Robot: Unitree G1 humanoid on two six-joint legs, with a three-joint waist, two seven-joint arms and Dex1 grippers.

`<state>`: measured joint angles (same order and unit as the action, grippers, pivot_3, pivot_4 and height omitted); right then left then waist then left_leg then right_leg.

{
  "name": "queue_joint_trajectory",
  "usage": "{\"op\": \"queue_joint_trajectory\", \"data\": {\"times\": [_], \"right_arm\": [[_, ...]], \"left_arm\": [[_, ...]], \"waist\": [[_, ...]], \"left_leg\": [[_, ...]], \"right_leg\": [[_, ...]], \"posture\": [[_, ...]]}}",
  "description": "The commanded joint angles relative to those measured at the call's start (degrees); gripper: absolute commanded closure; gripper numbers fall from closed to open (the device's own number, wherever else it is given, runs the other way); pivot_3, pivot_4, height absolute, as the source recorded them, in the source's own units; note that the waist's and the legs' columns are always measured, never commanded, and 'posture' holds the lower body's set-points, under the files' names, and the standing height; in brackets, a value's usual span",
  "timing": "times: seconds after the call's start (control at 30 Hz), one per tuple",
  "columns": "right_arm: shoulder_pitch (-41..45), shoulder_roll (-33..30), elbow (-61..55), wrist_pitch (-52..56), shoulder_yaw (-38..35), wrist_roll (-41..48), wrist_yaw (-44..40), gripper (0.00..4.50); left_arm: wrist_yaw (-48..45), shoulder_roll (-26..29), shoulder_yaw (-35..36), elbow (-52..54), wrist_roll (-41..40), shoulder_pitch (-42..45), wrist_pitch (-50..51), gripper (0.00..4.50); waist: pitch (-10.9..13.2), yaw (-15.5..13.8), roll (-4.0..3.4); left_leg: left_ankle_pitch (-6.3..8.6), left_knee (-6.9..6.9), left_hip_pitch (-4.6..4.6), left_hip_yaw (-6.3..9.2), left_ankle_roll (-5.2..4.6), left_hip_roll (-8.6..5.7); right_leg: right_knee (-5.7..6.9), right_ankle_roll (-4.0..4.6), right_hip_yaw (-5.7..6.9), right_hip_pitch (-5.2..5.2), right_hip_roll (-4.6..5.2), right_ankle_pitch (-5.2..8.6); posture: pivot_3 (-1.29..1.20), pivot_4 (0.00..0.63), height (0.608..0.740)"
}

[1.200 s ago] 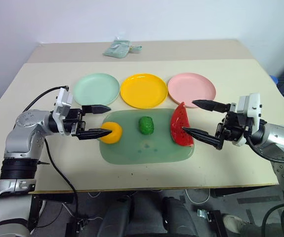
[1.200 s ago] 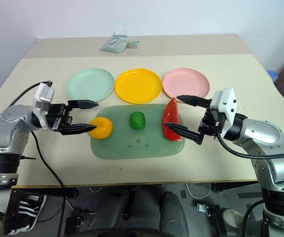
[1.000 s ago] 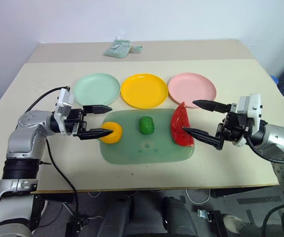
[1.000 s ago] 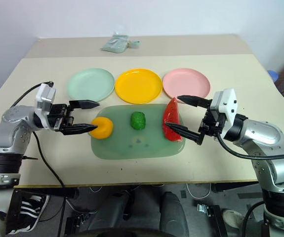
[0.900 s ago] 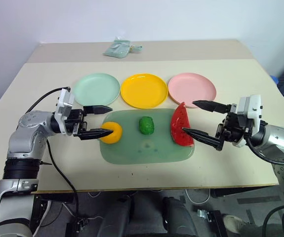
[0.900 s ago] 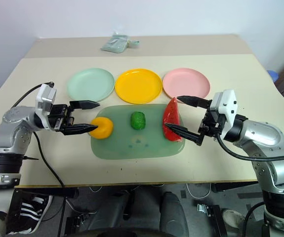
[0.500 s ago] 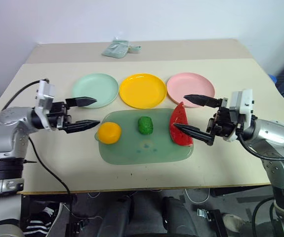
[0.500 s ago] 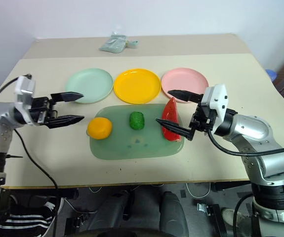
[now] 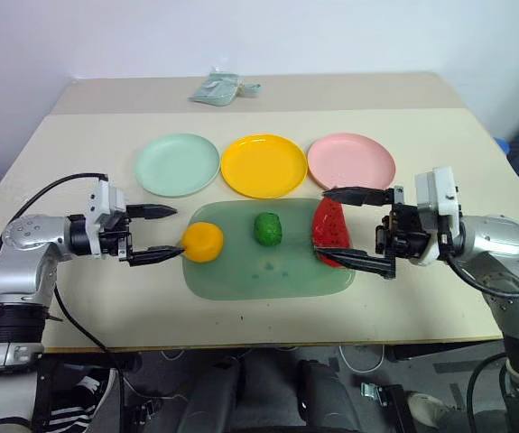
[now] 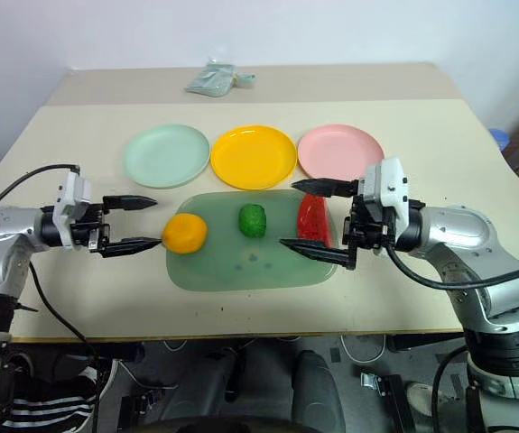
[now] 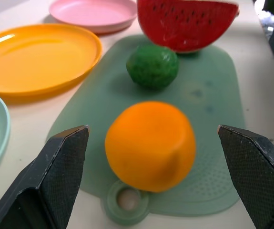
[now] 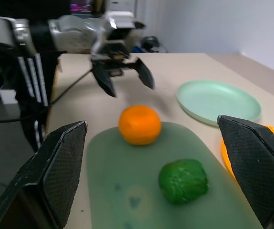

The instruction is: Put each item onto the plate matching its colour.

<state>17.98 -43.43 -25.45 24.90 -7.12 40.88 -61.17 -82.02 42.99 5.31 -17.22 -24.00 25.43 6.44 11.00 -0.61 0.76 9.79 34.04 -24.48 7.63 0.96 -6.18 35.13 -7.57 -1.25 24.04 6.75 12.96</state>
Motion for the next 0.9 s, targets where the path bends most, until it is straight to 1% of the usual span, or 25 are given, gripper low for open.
{"op": "queue_joint_trajectory", "data": {"times": [0.03,0.13,0.27,0.33,0.47,0.57,0.63,0.73,0.77,0.8,0.9], "right_arm": [[-0.2,-0.3,-3.5,-1.3,-0.6,-0.5,0.9,0.00],[-0.6,-0.6,-4.7,-1.2,-0.6,-0.8,1.3,0.00],[-0.8,-0.7,-5.6,-1.0,-0.8,-1.2,2.1,0.00],[-0.8,-0.8,-5.5,-1.0,-0.7,-1.5,2.4,0.00],[-1.2,-0.9,-5.9,-1.0,-0.8,-1.8,2.9,0.00],[-1.3,-0.9,-6.2,-0.8,-1.0,-1.6,3.3,0.00],[-1.2,-0.6,-6.1,-0.9,-1.1,-1.7,3.9,0.00],[-0.4,-0.1,-5.2,-1.0,-1.0,-2.1,5.1,0.00],[0.4,0.5,-4.4,-1.1,-0.8,-2.7,6.3,0.00],[1.4,1.1,-3.3,-0.7,-0.6,-3.4,8.0,0.00],[5.6,3.1,1.8,2.5,-0.3,-5.1,13.9,0.00]], "left_arm": [[0.3,-2.6,-1.7,-3.7,2.2,2.0,-4.8,0.08],[0.3,-4.9,-2.5,-7.1,3.2,3.7,-7.4,0.08],[-0.2,-6.5,-4.4,-11.3,5.9,5.2,-11.5,0.08],[-0.7,-7.1,-5.4,-13.2,6.6,6.2,-11.4,0.08],[-1.3,-7.9,-5.8,-14.4,7.0,6.9,-12.7,1.11],[-0.2,-8.5,-5.4,-14.5,7.3,7.7,-14.3,1.13],[3.6,-10.1,-4.2,-14.6,7.1,9.9,-14.2,1.13],[7.4,-12.1,-2.8,-14.2,4.5,14.3,-7.2,1.13],[11.0,-13.1,-2.8,-15.7,5.8,16.9,-6.8,1.13],[15.5,-14.2,-2.8,-17.6,8.1,19.4,-9.4,1.13],[23.1,-17.6,-2.3,-23.3,9.6,26.3,-7.4,1.13]], "waist": [[0.0,0.0,0.00],[0.0,-0.1,0.02],[0.0,0.0,0.02],[0.0,0.0,0.02],[0.0,0.0,0.02],[0.0,0.0,0.02],[0.0,-0.1,0.02],[0.0,-0.2,0.07],[0.0,-0.2,0.08],[0.0,-0.2,0.09],[0.0,-0.1,0.10]], "left_leg": [[0.00,0.00,0.00,0.00,0.00,0.00],[-0.01,0.02,-0.01,0.00,-0.01,-0.01],[-0.06,0.02,-0.01,0.00,-0.10,-0.01],[-0.06,0.02,0.00,0.00,-0.10,-0.01],[-0.07,0.03,0.00,0.00,-0.11,-0.02],[-0.07,0.03,0.00,0.00,-0.12,-0.02],[-0.07,0.05,0.00,0.00,-0.12,-0.02],[-0.08,0.14,-0.02,0.06,-0.12,-0.05],[-0.08,0.15,-0.02,0.06,-0.12,-0.05],[-0.08,0.15,-0.02,0.06,-0.13,-0.06],[-0.09,0.19,-0.01,0.08,-0.12,-0.05]], "right_leg": [[0.00,0.00,0.00,0.00,0.00,0.00],[0.00,-0.01,0.00,0.00,0.00,-0.01],[0.01,-0.01,0.01,0.00,-0.02,-0.01],[0.01,-0.01,0.01,0.00,-0.02,-0.01],[0.01,-0.02,0.01,-0.02,-0.02,-0.01],[0.01,-0.02,0.01,-0.02,-0.02,-0.01],[0.01,-0.02,0.01,-0.03,-0.02,-0.02],[0.03,-0.04,0.08,-0.08,-0.01,-0.02],[0.03,-0.08,0.08,-0.09,-0.02,-0.05],[0.03,-0.20,0.09,-0.09,-0.03,-0.11],[0.08,-0.27,0.11,-0.10,-0.05,-0.14]], "posture": [[0.00,0.150,0.740],[0.00,0.150,0.740],[0.00,0.150,0.740],[0.00,0.150,0.740],[0.00,0.150,0.740],[0.00,0.150,0.740],[0.00,0.150,0.740],[0.00,0.150,0.740],[0.00,0.150,0.740],[0.00,0.150,0.740],[0.00,0.150,0.740]]}}
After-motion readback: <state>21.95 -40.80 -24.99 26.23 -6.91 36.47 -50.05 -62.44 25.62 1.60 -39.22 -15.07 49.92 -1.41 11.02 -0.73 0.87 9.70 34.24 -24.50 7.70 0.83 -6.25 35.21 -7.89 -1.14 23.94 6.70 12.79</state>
